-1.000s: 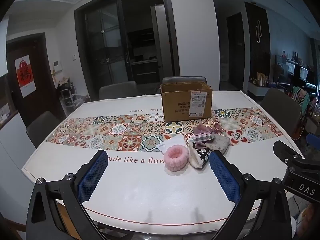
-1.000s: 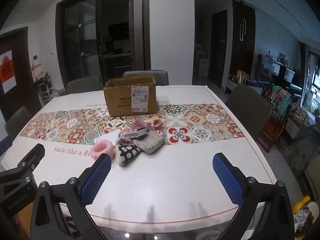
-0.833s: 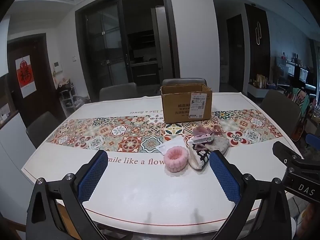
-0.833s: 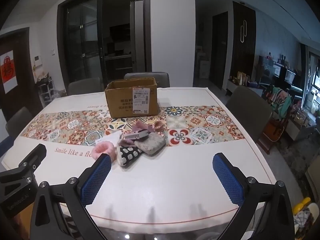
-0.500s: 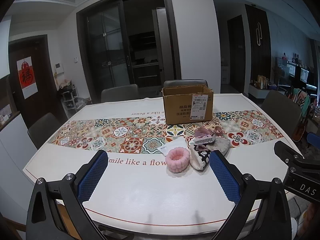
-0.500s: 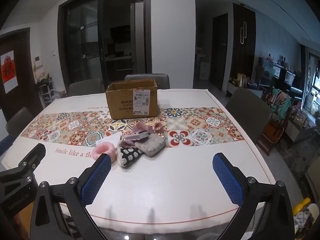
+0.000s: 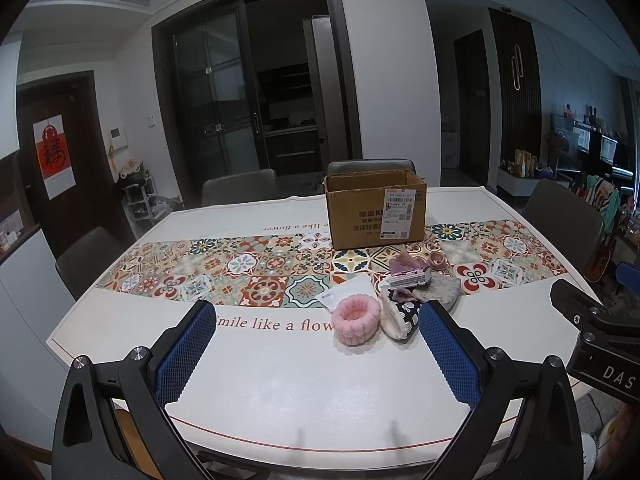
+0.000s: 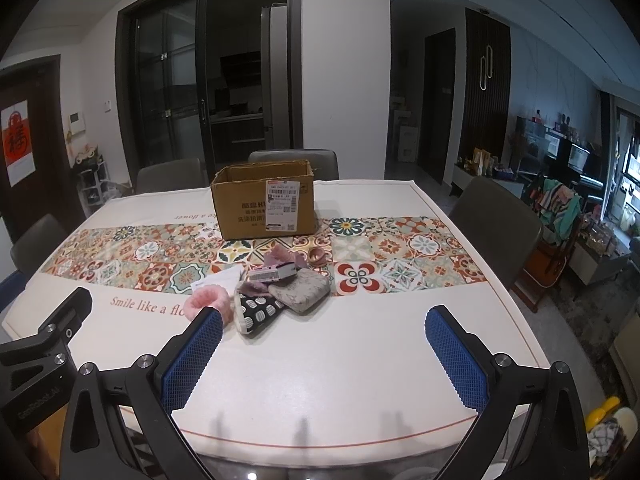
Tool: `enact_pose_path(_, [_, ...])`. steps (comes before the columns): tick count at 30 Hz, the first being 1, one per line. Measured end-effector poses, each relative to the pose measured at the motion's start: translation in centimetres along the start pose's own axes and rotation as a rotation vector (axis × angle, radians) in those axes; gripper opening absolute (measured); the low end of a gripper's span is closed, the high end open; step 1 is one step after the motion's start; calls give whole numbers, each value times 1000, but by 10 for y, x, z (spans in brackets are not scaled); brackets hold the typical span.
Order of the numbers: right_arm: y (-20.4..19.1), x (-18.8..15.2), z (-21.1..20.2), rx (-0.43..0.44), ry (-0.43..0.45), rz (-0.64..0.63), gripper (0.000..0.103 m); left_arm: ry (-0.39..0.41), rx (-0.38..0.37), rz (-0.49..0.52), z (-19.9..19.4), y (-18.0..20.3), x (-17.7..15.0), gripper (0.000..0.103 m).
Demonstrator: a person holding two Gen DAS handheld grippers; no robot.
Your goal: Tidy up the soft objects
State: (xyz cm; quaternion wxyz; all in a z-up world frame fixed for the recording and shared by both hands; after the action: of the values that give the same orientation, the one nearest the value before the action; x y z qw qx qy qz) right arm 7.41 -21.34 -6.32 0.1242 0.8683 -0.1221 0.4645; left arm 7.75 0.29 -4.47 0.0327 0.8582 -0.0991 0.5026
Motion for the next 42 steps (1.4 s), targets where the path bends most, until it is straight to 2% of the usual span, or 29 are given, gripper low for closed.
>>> enact_pose_path(42, [3, -1, 1, 0, -3, -1, 103, -12, 0, 6, 3, -1, -4, 103])
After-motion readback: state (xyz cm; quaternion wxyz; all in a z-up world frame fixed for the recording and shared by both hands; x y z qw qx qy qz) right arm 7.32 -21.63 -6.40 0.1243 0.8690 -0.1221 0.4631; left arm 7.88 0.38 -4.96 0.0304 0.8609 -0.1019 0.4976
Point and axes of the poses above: each gripper's, at about its wrist camera, not at the fingertips, and z roughly the way its jaws point, y to its right, x to its top, the point moved 10 cm from there along z, roughly the way its jaws point, and after that the axes turned 9 degrees about -x, right-handed, at the moved point
